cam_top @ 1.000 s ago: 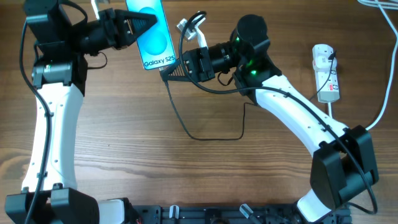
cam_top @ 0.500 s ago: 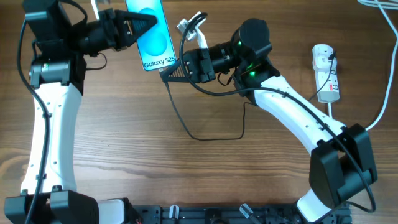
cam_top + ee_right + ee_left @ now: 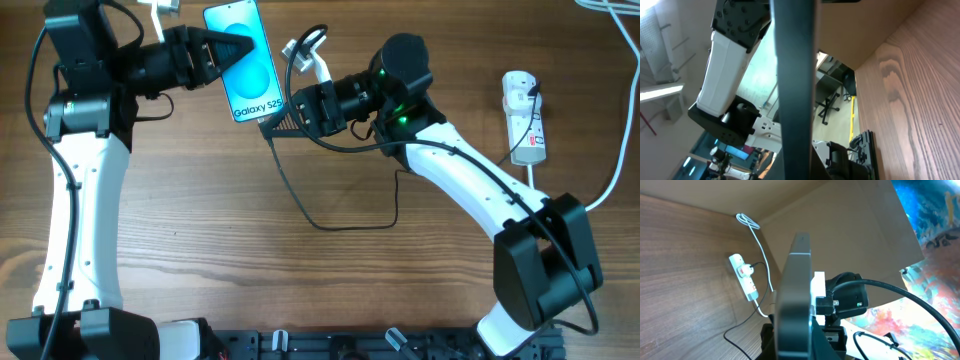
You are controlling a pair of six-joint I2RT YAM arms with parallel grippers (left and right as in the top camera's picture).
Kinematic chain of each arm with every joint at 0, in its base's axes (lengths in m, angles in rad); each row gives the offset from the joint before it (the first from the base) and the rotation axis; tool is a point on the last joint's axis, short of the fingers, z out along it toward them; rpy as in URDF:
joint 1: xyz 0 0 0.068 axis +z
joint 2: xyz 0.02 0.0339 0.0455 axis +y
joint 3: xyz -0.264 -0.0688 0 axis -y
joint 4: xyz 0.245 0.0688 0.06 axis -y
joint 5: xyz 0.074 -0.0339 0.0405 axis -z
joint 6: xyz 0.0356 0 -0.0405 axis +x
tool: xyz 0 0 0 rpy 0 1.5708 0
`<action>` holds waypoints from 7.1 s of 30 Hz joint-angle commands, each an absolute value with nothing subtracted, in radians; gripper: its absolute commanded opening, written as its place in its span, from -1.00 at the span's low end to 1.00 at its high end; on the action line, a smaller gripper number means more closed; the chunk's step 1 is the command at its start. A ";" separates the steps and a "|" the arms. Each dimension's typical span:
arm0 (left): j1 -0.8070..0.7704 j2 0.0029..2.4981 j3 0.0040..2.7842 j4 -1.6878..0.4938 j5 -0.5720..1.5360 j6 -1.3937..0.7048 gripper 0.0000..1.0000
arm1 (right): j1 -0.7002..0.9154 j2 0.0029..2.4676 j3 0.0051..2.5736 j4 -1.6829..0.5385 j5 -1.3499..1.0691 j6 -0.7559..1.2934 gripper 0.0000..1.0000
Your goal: Plug charger to phone and switch on socket
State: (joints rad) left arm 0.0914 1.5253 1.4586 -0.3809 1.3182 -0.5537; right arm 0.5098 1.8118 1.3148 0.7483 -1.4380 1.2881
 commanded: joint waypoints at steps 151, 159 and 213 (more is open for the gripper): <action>0.506 1.518 1.406 -0.716 1.355 -0.338 -0.92 | 0.602 1.999 1.824 -0.962 -1.275 -0.147 -0.91; 0.379 1.518 1.406 -0.700 1.372 -0.291 -0.92 | 0.697 2.001 1.779 -0.758 -1.419 0.048 -0.91; 0.368 1.518 1.406 -0.538 1.508 -0.398 -0.92 | 0.661 2.001 1.778 -0.430 -1.387 0.367 -0.91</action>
State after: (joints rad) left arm 0.3683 1.5242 1.3930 -0.5373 1.4662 -0.3954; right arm 0.6777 2.0083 1.7805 -0.4362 -1.3979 0.3664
